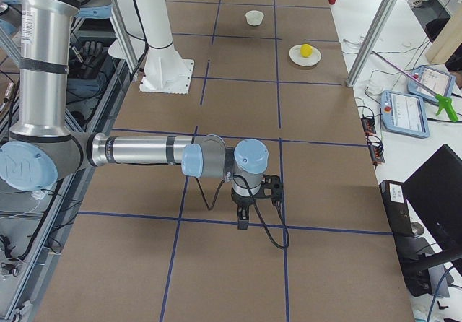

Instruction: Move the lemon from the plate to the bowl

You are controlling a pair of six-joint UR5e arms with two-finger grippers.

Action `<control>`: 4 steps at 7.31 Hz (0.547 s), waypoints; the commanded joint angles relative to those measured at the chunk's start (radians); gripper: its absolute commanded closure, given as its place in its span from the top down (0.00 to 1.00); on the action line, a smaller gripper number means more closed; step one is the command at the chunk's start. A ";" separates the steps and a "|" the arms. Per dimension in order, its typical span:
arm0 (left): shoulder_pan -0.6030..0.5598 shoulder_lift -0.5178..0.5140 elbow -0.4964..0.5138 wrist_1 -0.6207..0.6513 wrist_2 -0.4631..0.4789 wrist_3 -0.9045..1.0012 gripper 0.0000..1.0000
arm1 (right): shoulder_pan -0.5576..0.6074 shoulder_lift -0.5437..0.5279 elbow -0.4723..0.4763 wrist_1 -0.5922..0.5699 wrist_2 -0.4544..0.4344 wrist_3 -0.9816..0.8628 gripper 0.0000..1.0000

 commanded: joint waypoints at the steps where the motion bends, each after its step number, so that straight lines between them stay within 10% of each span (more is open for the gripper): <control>1: 0.176 -0.167 0.000 0.014 0.000 -0.222 1.00 | 0.000 0.000 0.000 0.000 -0.002 0.000 1.00; 4: 0.375 -0.292 0.020 -0.050 0.000 -0.456 1.00 | 0.000 0.000 0.000 0.000 0.000 0.000 1.00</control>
